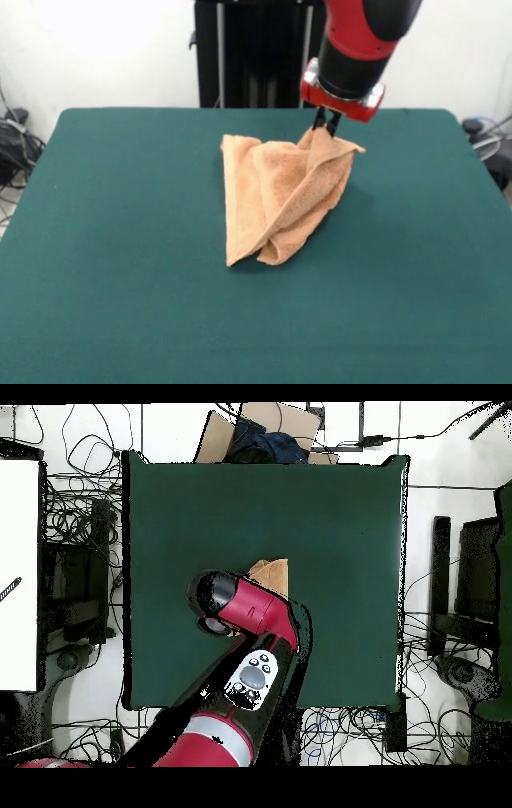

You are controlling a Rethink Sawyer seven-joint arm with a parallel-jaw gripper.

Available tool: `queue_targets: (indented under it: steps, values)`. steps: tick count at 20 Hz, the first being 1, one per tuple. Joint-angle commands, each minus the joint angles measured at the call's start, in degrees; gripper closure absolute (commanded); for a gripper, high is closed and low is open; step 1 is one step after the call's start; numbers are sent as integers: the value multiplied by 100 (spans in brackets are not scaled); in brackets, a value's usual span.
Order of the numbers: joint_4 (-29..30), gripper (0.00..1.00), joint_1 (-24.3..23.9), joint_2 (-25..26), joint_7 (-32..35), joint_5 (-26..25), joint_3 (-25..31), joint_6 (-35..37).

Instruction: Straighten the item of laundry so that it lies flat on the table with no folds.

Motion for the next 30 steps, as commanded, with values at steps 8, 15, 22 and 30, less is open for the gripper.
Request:
queue_targets:
  steps: [8,15,22,30]
  values:
    - [43,100,132,-85,1606,108,465,441]
    - [-146,100,111,-111,1589,47,353,763]
    - [-425,100,152,-147,1593,-8,272,1105]
    - [-130,100,29,-365,1408,229,508,913]
